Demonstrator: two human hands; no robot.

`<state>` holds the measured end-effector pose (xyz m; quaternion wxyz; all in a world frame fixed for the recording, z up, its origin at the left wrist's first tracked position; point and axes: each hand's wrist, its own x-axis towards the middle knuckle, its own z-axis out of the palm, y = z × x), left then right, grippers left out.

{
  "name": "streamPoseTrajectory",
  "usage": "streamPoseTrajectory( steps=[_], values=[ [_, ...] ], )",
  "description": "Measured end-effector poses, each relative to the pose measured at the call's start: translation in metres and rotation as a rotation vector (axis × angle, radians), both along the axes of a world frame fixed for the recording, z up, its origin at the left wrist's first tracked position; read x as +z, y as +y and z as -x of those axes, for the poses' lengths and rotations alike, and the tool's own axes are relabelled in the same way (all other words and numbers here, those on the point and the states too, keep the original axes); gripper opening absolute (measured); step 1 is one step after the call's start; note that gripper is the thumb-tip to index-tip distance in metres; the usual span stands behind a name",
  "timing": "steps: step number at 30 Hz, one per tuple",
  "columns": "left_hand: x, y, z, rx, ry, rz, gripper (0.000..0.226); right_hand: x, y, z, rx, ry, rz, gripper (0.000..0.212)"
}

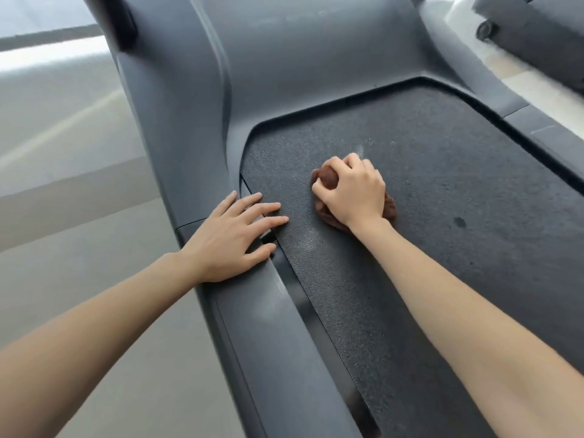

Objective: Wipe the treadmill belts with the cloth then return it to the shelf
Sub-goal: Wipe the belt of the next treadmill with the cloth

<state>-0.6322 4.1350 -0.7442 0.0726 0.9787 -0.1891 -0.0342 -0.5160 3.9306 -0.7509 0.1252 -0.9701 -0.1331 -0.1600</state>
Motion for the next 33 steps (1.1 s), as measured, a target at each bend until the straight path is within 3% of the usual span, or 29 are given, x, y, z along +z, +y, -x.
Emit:
streamPoseTrajectory(
  steps=[4, 11, 25, 28, 33],
  values=[
    [0.009, 0.013, -0.004, -0.062, 0.013, -0.029, 0.055, 0.005, -0.001, 0.008, 0.041, 0.04, -0.005, 0.032],
    [0.019, 0.056, -0.05, 0.011, -0.034, -0.141, 0.075, -0.004, -0.04, 0.115, 0.315, -0.046, -0.095, 0.027],
    [0.006, 0.053, -0.051, 0.041, -0.091, -0.095, 0.069, 0.007, 0.06, 0.01, 0.224, 0.082, 0.022, 0.032],
    [0.01, 0.053, -0.053, 0.035, -0.067, -0.101, 0.07, 0.009, 0.053, 0.03, 0.202, 0.079, -0.039, 0.03],
    [0.012, 0.064, -0.054, -0.001, -0.071, -0.036, 0.062, -0.001, 0.028, 0.082, 0.35, 0.003, -0.096, 0.027]
  ],
)
